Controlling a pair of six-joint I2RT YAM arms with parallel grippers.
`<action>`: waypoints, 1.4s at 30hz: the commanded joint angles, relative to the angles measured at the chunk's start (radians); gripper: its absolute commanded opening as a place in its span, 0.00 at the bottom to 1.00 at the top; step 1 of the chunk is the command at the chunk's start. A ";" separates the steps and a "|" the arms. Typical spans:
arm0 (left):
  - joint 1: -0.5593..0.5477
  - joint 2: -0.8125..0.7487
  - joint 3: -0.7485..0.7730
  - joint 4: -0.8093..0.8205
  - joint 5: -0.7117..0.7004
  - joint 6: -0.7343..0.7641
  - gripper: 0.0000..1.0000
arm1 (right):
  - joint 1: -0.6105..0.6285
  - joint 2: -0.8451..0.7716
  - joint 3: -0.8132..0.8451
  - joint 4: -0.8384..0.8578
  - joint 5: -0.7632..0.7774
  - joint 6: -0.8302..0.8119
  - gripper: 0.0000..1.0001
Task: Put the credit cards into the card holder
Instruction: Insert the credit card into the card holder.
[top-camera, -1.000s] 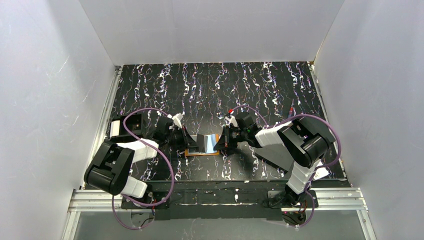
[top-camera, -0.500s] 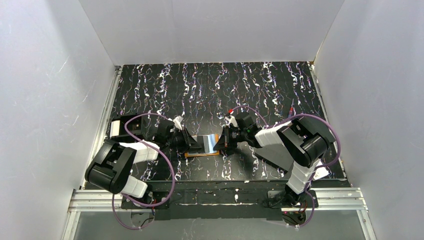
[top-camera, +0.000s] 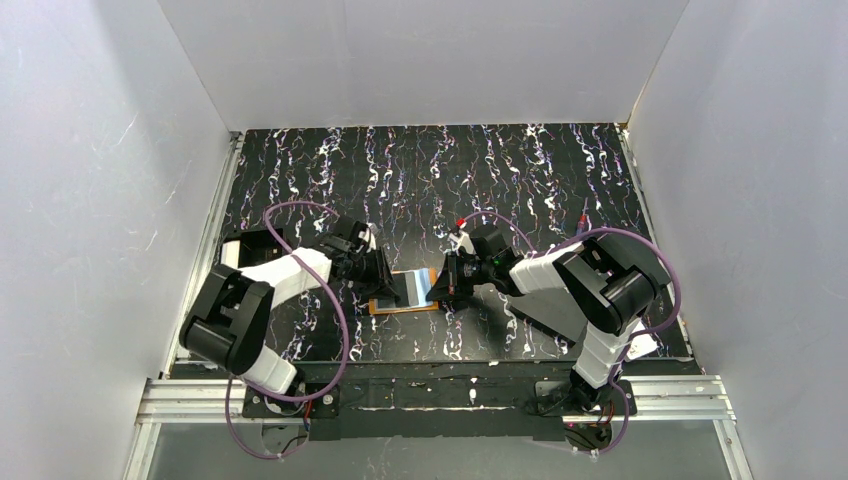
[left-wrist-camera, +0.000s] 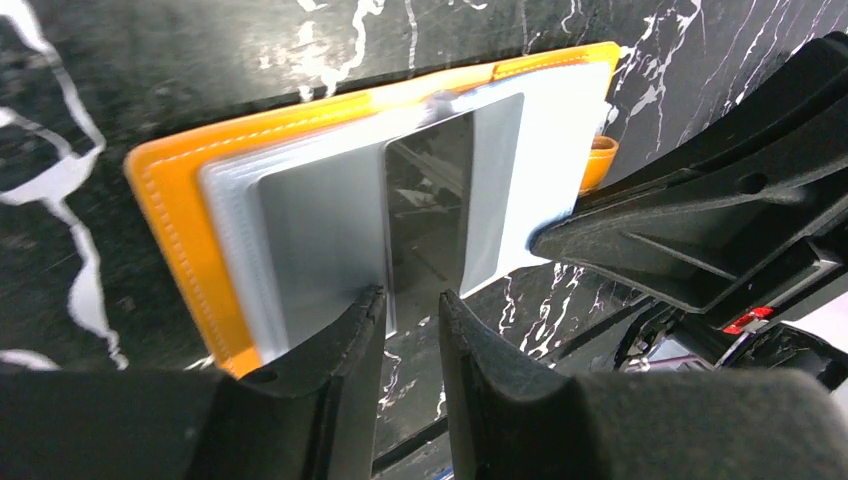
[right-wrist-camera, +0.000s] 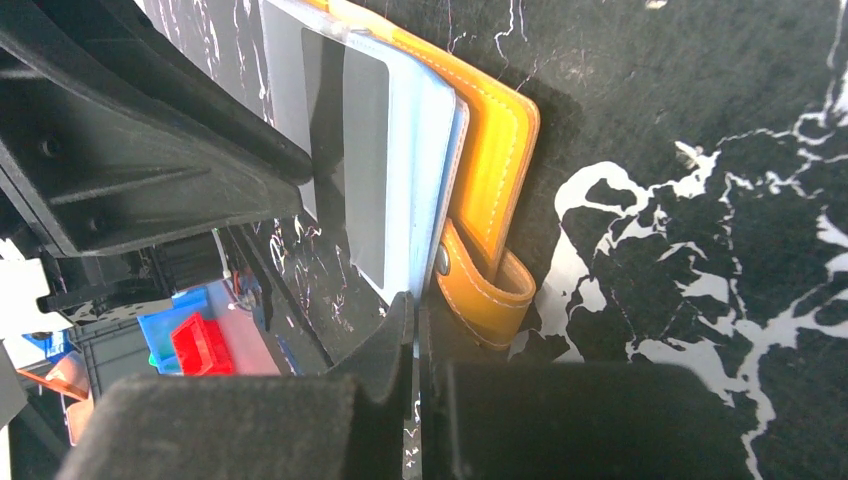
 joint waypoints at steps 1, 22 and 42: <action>-0.036 0.057 0.026 0.003 -0.011 0.012 0.24 | 0.006 0.007 0.008 -0.027 0.010 -0.031 0.01; -0.145 0.158 0.076 0.243 0.067 -0.045 0.35 | 0.006 -0.002 0.023 -0.071 0.015 -0.063 0.01; -0.109 0.018 -0.024 0.441 0.310 -0.226 0.57 | -0.022 -0.208 0.114 -0.505 0.138 -0.302 0.40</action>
